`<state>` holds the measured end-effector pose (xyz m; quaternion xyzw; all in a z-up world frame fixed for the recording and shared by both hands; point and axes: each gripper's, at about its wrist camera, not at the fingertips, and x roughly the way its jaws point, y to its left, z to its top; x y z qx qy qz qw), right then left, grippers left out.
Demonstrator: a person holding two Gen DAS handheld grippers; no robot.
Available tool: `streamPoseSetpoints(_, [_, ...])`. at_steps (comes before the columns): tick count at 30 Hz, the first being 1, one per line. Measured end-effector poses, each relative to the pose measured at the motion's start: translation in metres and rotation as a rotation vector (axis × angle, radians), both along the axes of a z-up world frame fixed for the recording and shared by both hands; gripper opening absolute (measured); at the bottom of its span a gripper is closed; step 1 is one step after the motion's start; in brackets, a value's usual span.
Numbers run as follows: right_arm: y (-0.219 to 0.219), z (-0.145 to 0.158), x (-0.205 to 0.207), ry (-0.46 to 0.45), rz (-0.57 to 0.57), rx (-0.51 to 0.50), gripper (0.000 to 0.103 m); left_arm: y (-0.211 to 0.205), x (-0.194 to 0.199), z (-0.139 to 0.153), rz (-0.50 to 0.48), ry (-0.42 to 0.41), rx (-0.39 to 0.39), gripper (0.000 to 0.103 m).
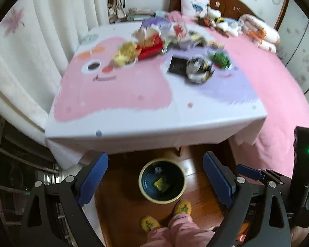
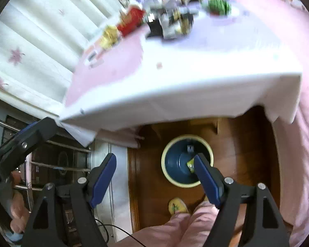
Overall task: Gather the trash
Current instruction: 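Grasp the crumpled foil wrapper with the left tool while the right tool grasps the green crumpled paper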
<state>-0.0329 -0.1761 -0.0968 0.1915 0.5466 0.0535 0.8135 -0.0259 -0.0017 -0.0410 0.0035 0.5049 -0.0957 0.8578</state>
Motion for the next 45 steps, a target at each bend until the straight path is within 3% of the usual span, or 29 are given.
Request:
streamPoseSetpoints(5, [-0.010,0.044,-0.002,-0.101,-0.028,-0.069,0.078,-0.006,0.007,0.029,-0.011,-0.037,-0.046,0.092])
streamPoseSetpoints(13, [-0.047,0.081,0.021,-0.176,-0.057,-0.131,0.078,-0.035,0.031,0.036,-0.035,-0.036,-0.086,0.092])
streamPoseSetpoints(21, [-0.102,0.067,0.096,-0.132,0.000,-0.160,0.078,-0.070,0.092,0.022,0.050,-0.017,-0.095,0.092])
streamPoseSetpoints(33, [-0.181,0.033,0.231,-0.093,0.216,-0.190,0.075,-0.134,0.218,-0.052,0.271,0.135,-0.122,0.092])
streamPoseSetpoints(39, [-0.192,0.006,0.287,-0.081,0.269,-0.232,0.075,-0.146,0.243,-0.082,0.345,0.178,-0.108,0.092])
streamPoseSetpoints(45, [-0.196,-0.018,0.312,-0.044,0.287,-0.255,0.072,-0.152,0.253,-0.097,0.383,0.204,-0.119,0.091])
